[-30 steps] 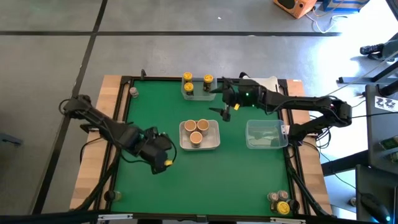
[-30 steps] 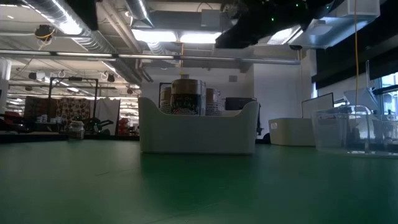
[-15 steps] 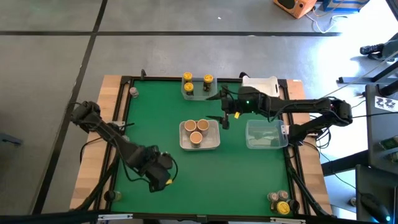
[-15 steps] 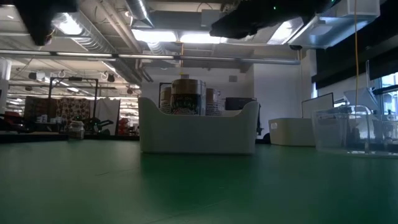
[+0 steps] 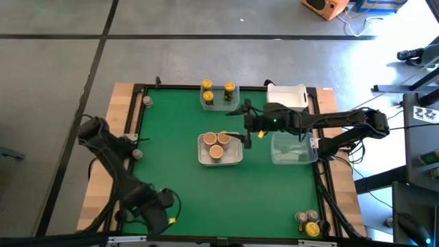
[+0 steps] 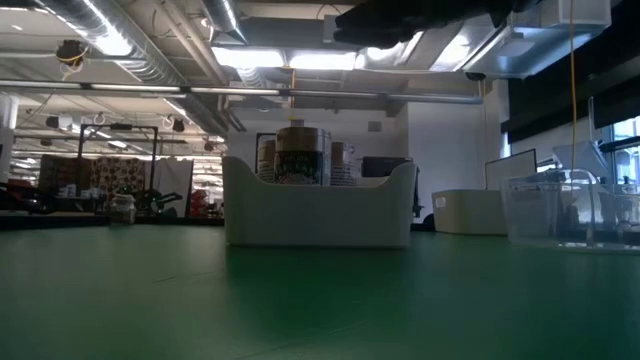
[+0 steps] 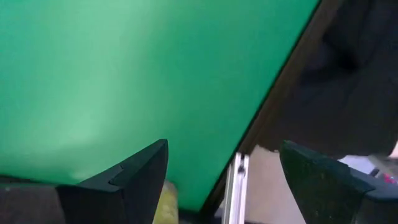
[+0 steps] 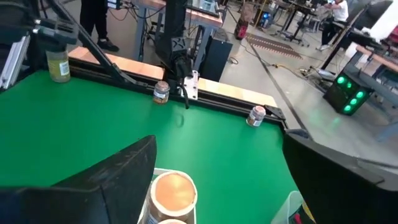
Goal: Sort spices by type
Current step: Put the left black seasoning bottle into the top white bin
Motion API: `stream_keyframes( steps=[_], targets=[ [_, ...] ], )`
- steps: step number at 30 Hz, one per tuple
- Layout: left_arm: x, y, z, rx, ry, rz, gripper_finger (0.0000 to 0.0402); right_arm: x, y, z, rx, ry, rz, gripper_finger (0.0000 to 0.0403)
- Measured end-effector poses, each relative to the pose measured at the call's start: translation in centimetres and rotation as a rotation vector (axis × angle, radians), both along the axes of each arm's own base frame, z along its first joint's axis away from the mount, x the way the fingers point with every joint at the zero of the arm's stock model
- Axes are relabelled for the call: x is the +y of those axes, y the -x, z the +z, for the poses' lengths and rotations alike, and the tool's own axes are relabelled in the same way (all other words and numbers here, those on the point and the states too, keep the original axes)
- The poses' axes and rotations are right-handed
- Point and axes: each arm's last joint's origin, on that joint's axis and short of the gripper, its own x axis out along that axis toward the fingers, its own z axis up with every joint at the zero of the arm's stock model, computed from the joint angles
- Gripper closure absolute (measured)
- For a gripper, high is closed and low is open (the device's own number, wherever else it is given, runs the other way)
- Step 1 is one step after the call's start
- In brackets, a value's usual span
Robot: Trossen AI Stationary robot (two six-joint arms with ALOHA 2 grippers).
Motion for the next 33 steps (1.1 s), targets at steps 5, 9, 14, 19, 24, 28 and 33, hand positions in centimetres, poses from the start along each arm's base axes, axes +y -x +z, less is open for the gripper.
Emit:
stream_keyframes(
  steps=[5,9,14,19,24,28,33],
  targets=[
    [-1.4,2.5,-0.1,0.050,-0.023,-0.041,0.0110,0.0,0.0,-0.1,0.006,-0.049,-0.010,0.0055],
    [-2.3,4.6,-0.1,0.097,-0.052,-0.051,0.0110,0.1,-0.1,-0.2,0.013,-0.085,0.006,0.0055],
    [-3.2,6.6,-0.1,0.111,-0.069,-0.085,0.0110,0.1,-0.3,-0.6,0.028,-0.093,0.010,0.0055],
    [-3.7,8.2,-0.2,0.131,-0.101,-0.097,0.0110,0.0,-0.3,-0.7,0.031,-0.097,0.009,0.0055],
    [-4.0,9.6,-0.2,0.140,-0.120,-0.123,0.0110,0.1,-0.3,-0.7,0.032,-0.097,0.009,0.0055],
    [-4.4,10.5,-0.1,0.144,-0.122,-0.116,0.0110,0.1,-0.3,-0.7,0.034,-0.097,0.009,0.0055],
    [-4.3,11.2,-0.7,0.155,-0.138,-0.113,0.0110,0.1,-0.3,-0.8,0.042,-0.098,0.009,0.0055]
  ],
)
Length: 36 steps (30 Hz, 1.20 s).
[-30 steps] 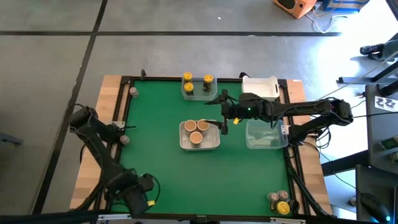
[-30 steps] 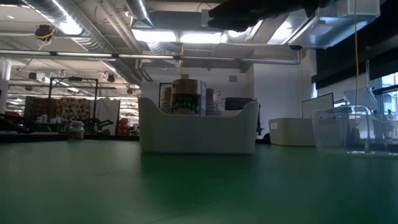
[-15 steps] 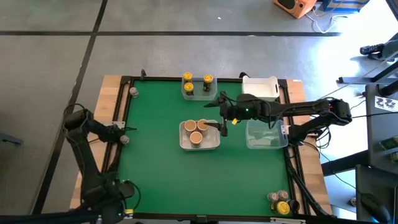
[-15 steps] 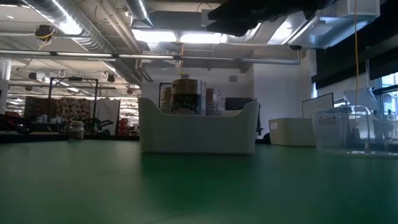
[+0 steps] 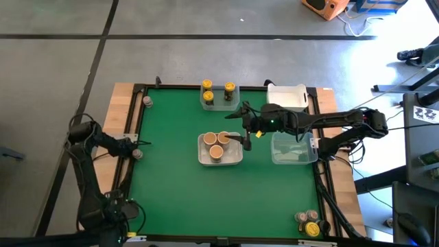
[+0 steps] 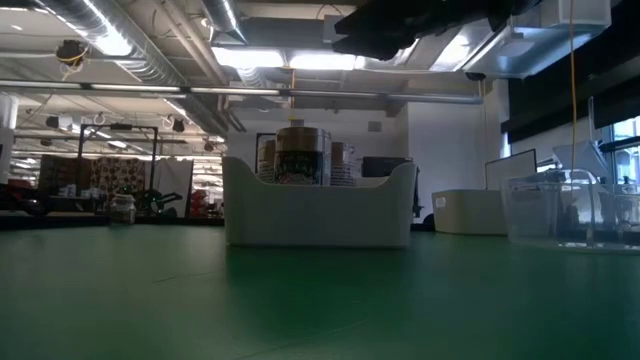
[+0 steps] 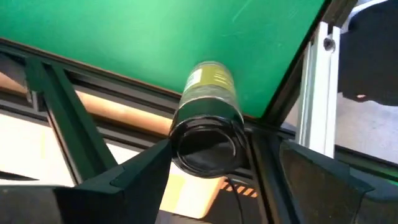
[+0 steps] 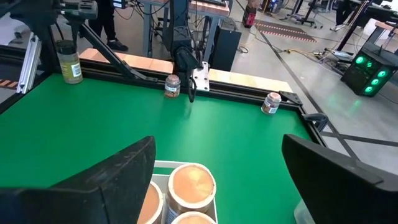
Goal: Sort spices by type
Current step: Put the left black seasoning bottle into the top white bin
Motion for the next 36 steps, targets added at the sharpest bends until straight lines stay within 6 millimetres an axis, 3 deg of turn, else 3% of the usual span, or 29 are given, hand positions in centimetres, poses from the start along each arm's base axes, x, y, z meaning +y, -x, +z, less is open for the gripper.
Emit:
stream_keyframes(
  steps=[15,23,27,36],
  targets=[
    [0.0,-0.1,-0.8,-0.011,0.005,-0.040,0.0110,0.0,0.0,0.0,0.000,0.000,0.000,0.0055],
    [0.1,-0.2,-0.9,0.000,-0.014,0.070,0.0110,0.0,0.0,0.0,0.000,0.000,0.000,0.0055],
    [0.4,-1.2,-0.9,0.012,-0.020,0.244,0.0110,0.0,0.0,0.0,-0.001,0.000,0.000,0.0055],
    [1.5,-5.6,-0.8,0.004,0.054,0.495,0.0110,0.0,0.0,0.0,-0.003,-0.018,-0.005,0.0055]
  ],
)
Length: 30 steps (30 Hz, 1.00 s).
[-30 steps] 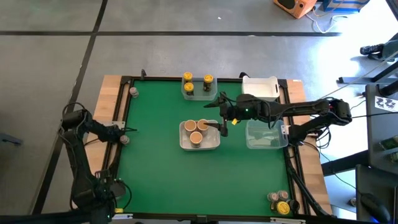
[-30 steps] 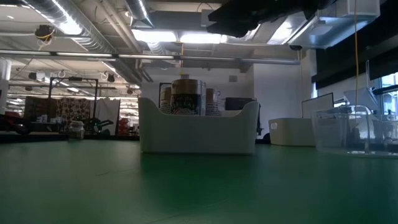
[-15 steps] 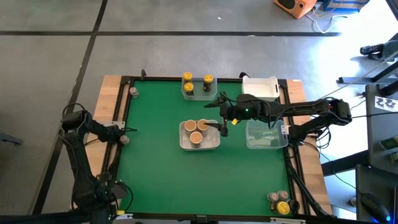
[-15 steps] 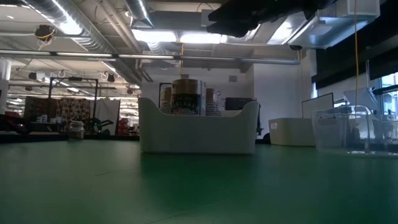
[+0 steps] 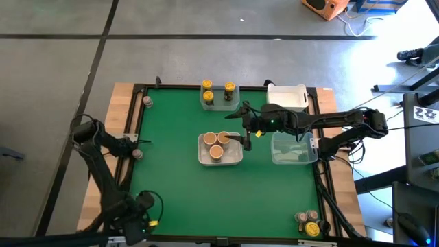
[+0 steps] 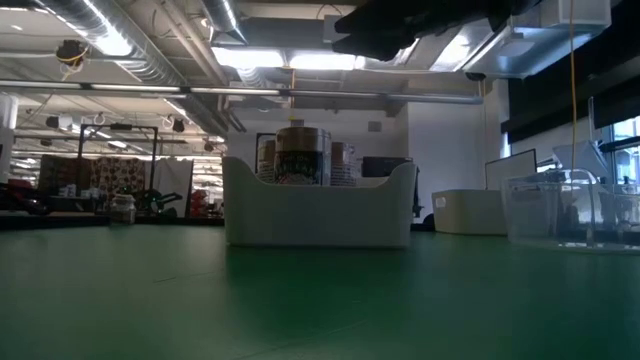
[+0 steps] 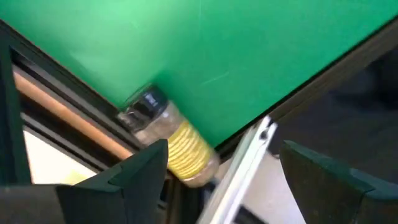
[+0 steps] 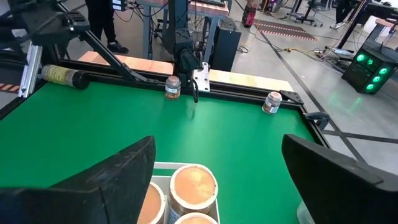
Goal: Sort spices by type
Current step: Put the left black seasoning bottle into the top white bin
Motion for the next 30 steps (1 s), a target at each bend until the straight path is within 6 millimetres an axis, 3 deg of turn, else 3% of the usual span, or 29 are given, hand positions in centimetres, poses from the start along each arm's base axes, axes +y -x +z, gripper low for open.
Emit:
stream_keyframes(
  steps=[4,12,23,30],
  targets=[
    [0.3,-1.0,-0.4,0.063,0.009,0.089,0.0110,0.0,0.0,0.0,0.000,0.000,0.000,0.0055],
    [-0.9,-2.1,-4.1,0.357,0.033,0.147,0.0110,0.0,0.0,0.0,0.000,0.000,0.000,0.0055],
    [-1.4,-2.5,-7.3,0.405,-0.105,0.250,0.0110,0.0,0.0,0.0,-0.001,-0.005,-0.001,0.0055],
    [-1.3,-1.6,-9.1,0.502,-0.159,0.255,0.0110,0.0,0.0,0.0,-0.001,-0.006,-0.002,0.0055]
  ],
)
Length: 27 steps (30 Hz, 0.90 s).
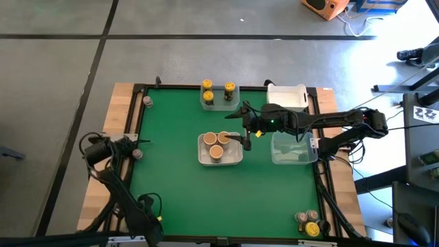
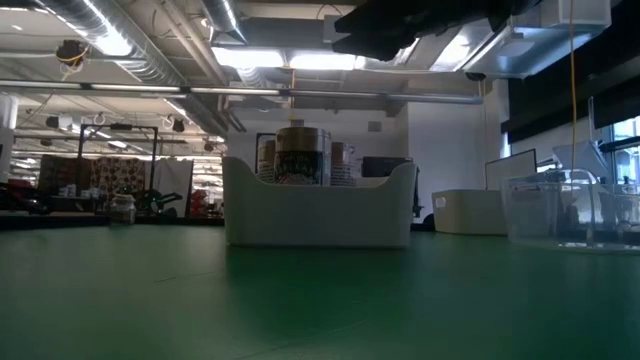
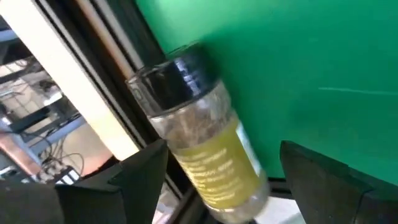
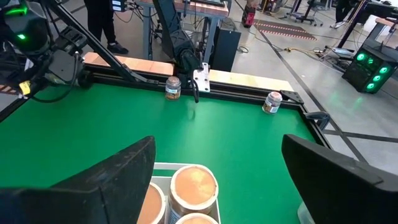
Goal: Sort spices by type
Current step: Put the left black seasoning bottle into the top white bin
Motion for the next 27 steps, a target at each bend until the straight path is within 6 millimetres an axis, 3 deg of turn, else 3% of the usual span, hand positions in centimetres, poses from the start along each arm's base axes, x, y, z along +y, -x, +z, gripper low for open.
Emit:
stream_keyframes(
  steps=[14,23,27],
  targets=[
    [-0.5,0.7,-1.5,-0.086,0.053,-0.041,0.0117,0.0,0.0,0.0,-0.001,0.000,0.000,0.0055],
    [-0.4,0.4,-1.3,-0.134,0.133,-0.184,0.0247,0.0,0.0,0.0,0.000,0.000,0.000,0.0055],
    [-0.3,-0.1,0.0,-0.215,0.167,-0.255,0.0277,0.0,0.0,0.0,-0.001,0.000,-0.001,0.0055]
  ],
)
